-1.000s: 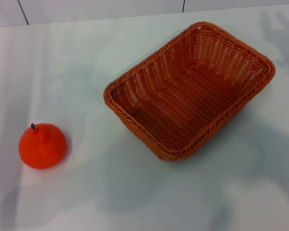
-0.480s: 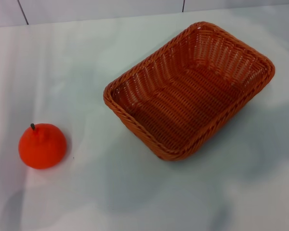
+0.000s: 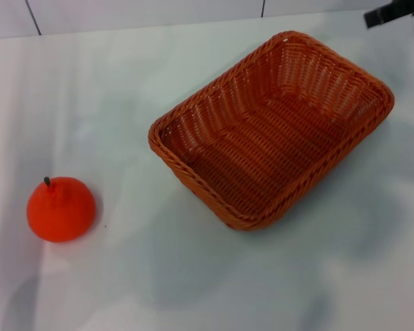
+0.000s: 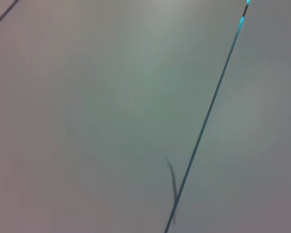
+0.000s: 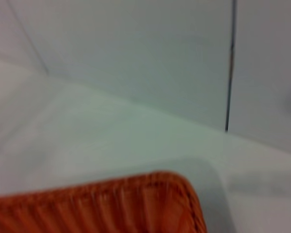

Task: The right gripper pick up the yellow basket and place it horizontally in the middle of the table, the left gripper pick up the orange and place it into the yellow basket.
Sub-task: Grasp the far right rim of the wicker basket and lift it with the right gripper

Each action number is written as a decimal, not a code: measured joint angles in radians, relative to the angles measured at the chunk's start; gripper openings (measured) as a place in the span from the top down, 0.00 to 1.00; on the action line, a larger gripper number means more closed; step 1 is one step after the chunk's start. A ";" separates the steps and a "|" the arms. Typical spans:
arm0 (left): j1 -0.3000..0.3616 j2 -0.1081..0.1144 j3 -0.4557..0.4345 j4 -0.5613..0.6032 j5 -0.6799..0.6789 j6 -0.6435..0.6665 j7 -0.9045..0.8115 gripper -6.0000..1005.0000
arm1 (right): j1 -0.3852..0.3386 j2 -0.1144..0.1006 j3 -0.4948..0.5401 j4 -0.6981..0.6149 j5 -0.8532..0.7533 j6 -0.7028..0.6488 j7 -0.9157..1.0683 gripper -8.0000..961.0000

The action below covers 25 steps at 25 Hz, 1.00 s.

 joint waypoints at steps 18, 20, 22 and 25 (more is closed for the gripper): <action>0.016 0.000 0.003 -0.010 0.001 0.003 -0.052 0.08 | 0.053 0.018 -0.182 0.246 -0.111 -0.226 0.022 0.26; 0.014 0.000 0.004 -0.010 0.001 0.003 -0.052 0.08 | 0.053 0.019 -0.186 0.284 -0.112 -0.259 0.019 0.27; 0.012 0.000 0.005 -0.009 0.001 0.003 -0.053 0.08 | 0.055 0.020 -0.194 0.323 -0.112 -0.294 0.017 0.28; 0.011 0.000 0.006 -0.009 0.002 0.004 -0.053 0.08 | 0.056 0.024 -0.206 0.383 -0.112 -0.357 0.017 0.29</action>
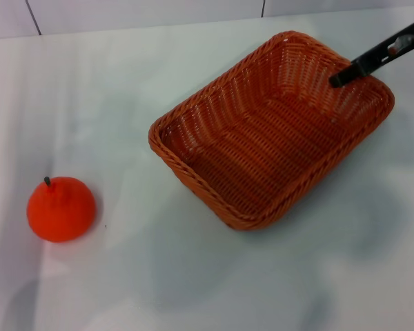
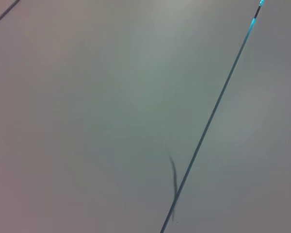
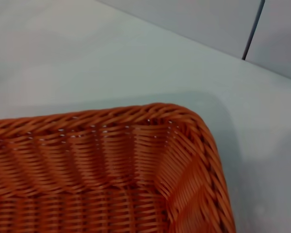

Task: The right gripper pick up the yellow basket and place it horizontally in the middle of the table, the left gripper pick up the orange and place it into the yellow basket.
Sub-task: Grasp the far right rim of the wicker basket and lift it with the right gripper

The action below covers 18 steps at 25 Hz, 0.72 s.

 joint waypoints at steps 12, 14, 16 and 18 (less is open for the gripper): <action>-0.004 0.000 0.000 -0.009 0.000 -0.008 0.000 0.08 | -0.009 0.010 0.008 0.056 0.013 -0.063 -0.008 0.59; -0.004 0.000 0.000 -0.011 0.000 -0.009 0.000 0.08 | -0.012 0.010 0.011 0.055 0.014 -0.059 -0.009 0.64; -0.004 0.000 0.000 -0.012 0.000 -0.009 0.000 0.08 | -0.019 0.010 0.015 0.054 0.028 -0.054 -0.010 0.70; -0.003 0.000 0.000 -0.012 0.000 -0.009 0.000 0.08 | -0.030 0.006 0.016 0.052 0.058 -0.036 -0.012 0.75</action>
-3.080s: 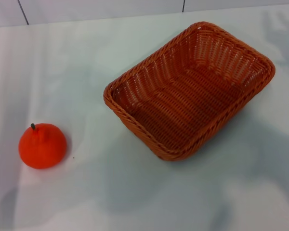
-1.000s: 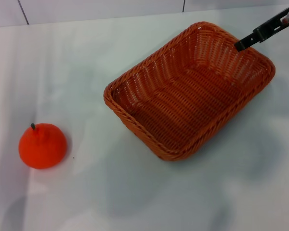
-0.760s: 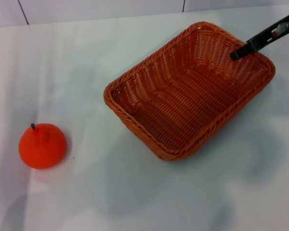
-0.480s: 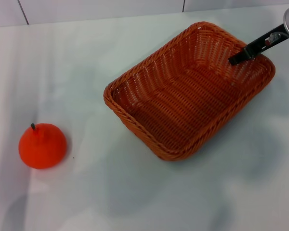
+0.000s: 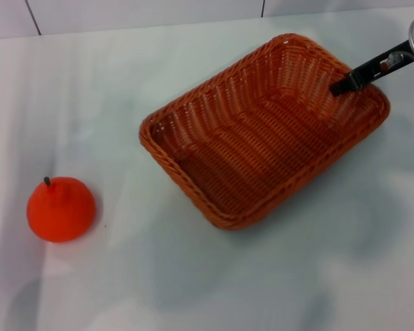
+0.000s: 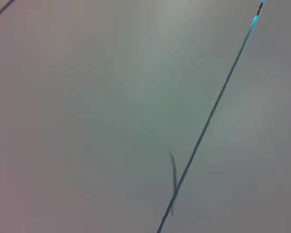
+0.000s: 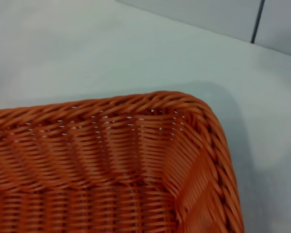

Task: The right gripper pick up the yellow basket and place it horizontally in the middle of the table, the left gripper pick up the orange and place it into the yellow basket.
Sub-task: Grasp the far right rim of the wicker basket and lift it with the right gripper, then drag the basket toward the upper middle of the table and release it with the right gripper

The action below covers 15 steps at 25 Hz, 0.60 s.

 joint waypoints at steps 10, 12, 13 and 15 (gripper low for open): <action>0.006 0.000 0.000 -0.001 0.000 -0.005 0.000 0.08 | -0.126 -0.030 0.084 -0.086 0.349 0.197 -0.072 0.79; 0.003 0.000 0.000 0.000 0.000 -0.011 0.000 0.08 | -0.144 -0.032 0.104 -0.089 0.400 0.222 -0.085 0.80; 0.001 0.000 0.000 0.000 0.000 -0.014 0.000 0.08 | -0.153 -0.032 0.115 -0.090 0.428 0.231 -0.092 0.81; -0.002 0.000 0.000 -0.001 0.000 -0.017 0.000 0.08 | -0.167 -0.034 0.136 -0.088 0.466 0.243 -0.103 0.81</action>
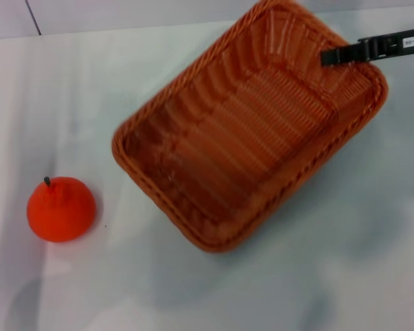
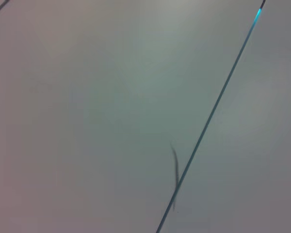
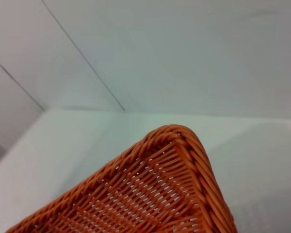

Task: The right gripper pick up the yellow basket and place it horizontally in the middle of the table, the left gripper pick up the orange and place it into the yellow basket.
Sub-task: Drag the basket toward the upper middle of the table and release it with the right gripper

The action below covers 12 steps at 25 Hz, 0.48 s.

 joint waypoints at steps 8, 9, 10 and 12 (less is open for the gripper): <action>-0.018 0.000 -0.002 0.000 0.000 -0.016 0.000 0.08 | -0.044 -0.002 0.053 0.037 0.166 0.025 -0.024 0.81; -0.018 0.000 -0.002 0.000 0.000 -0.016 0.000 0.08 | -0.048 -0.002 0.058 0.053 0.190 0.025 -0.024 0.81; -0.019 0.000 -0.002 0.000 0.000 -0.019 0.000 0.08 | -0.051 -0.002 0.064 0.068 0.213 0.024 -0.025 0.81; -0.023 0.000 -0.001 0.000 0.000 -0.024 0.000 0.08 | -0.059 0.005 0.083 0.103 0.257 0.013 -0.027 0.81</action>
